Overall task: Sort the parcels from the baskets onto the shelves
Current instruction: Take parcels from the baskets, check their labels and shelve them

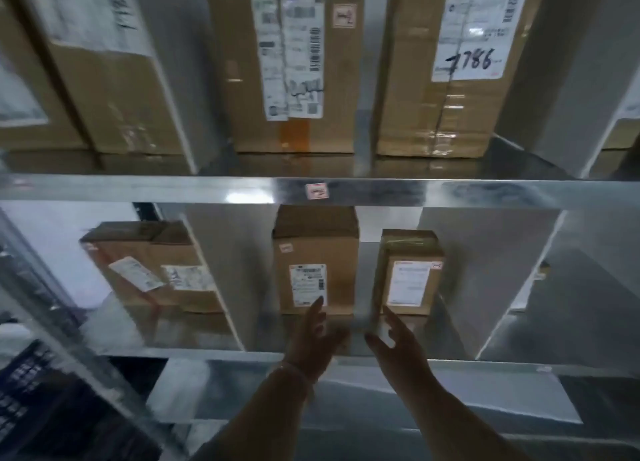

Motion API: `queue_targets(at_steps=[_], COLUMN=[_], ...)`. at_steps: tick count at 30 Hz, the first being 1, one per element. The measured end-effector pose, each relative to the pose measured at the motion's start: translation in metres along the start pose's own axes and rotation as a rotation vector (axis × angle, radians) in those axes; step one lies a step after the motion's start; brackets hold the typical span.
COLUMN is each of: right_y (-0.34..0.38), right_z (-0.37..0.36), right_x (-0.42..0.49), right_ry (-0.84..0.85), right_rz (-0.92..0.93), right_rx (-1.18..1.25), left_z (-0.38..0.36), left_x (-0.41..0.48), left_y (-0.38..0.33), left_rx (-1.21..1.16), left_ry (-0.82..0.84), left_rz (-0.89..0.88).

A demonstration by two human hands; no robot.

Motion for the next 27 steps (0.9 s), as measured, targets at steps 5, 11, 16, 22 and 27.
queue_targets(at_steps=[5, 11, 16, 22, 27], right_y=[0.053, 0.147, 0.218, 0.261, 0.274], right_z=[-0.092, -0.229, -0.331, -0.426, -0.500], right_x=[-0.071, -0.174, -0.255, -0.310, -0.301], right_ry=[0.159, 0.460, 0.641, 0.807, 0.856], right_rz=[0.139, 0.257, 0.304, 0.320, 0.354], right_rx=[-0.017, 0.008, 0.080, 0.071, -0.036], left_z=[0.136, 0.332, 0.459, 0.552, 0.617], left_x=[-0.057, -0.145, -0.215, -0.261, -0.252], left_y=[0.031, 0.053, 0.063, 0.090, 0.120], left_rx=[0.011, 0.035, 0.006, -0.009, 0.049], left_ry=[-0.142, -0.429, -0.627, -0.741, -0.815], left_rz=[0.034, 0.076, 0.094, 0.153, 0.228])
Point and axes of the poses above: each hand's wrist, its own x-axis towards the middle knuckle, its own z-axis out of the back of the hand, y = z × x, the point moved 1 cm from there along x, towards the middle knuckle, and after that the axes turned 7 degrees about -y, right-handed, at the moved point
